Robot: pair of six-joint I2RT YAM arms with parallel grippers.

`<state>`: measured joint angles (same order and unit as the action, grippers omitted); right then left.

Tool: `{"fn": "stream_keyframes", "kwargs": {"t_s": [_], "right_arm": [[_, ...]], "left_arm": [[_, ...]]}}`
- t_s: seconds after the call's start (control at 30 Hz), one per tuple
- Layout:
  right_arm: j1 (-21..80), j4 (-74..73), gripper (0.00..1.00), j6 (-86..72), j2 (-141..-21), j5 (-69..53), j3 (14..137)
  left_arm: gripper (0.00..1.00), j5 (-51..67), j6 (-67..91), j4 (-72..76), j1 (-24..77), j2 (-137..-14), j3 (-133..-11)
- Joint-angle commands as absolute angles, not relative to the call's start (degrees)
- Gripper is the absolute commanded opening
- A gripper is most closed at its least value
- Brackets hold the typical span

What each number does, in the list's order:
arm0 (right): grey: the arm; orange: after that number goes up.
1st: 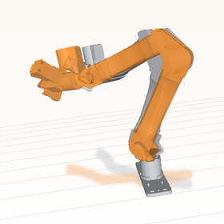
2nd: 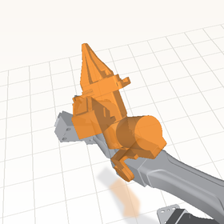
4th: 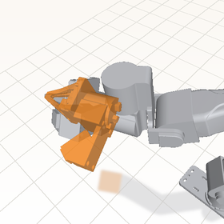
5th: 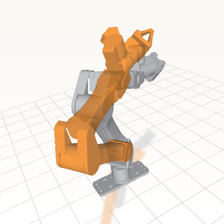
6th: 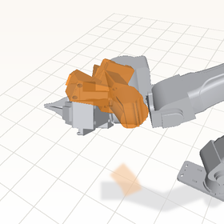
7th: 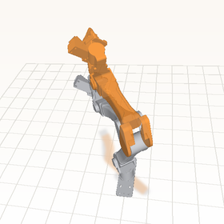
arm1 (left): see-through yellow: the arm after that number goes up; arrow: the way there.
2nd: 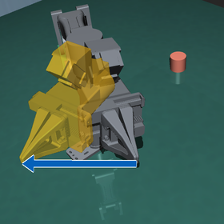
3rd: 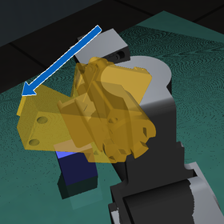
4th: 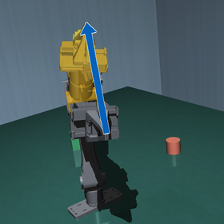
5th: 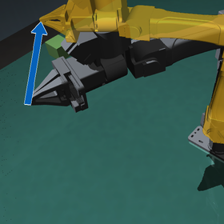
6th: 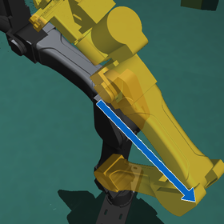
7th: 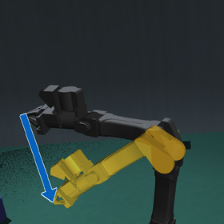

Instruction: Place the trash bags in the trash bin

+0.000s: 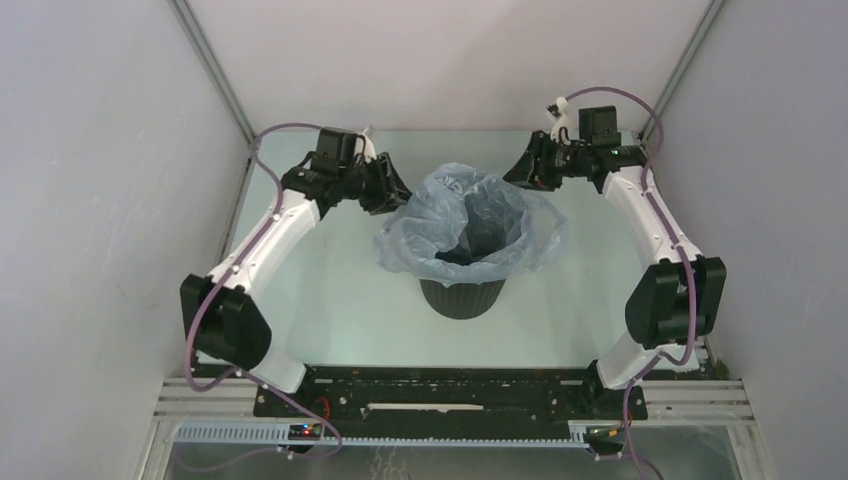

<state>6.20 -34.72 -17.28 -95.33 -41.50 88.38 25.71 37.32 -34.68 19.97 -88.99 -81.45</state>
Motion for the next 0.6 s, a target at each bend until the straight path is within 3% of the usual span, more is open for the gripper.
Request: {"fn": "stream_keyframes", "kwargs": {"t_s": [0.0,0.07,0.17,0.27,0.47,0.57], "right_arm": [[4.90,-43.68,0.59,-21.18,-88.07,-38.79,93.48],[4.35,-47.37,0.70,-20.58,-85.89,-36.52,94.82],[2.28,-52.90,0.77,-20.28,-83.57,-35.54,95.93],[0.46,-54.60,0.78,-20.74,-80.27,-35.32,93.10],[0.44,-50.65,0.79,-20.74,-73.04,-35.46,81.84],[0.44,-50.12,0.79,-20.47,-71.64,-32.76,78.88]], "left_arm": [[0.51,24.63,34.20,-38.17,18.42,-81.07,-80.77],[0.56,23.99,33.80,-38.92,17.56,-78.75,-80.11],[0.67,23.11,33.67,-39.20,16.27,-75.46,-78.35],[0.81,22.62,34.04,-39.09,15.47,-72.85,-75.58],[0.97,24.83,38.50,-34.87,14.77,-68.11,-66.00],[0.96,26.65,41.00,-32.15,14.77,-66.74,-61.04]]}}
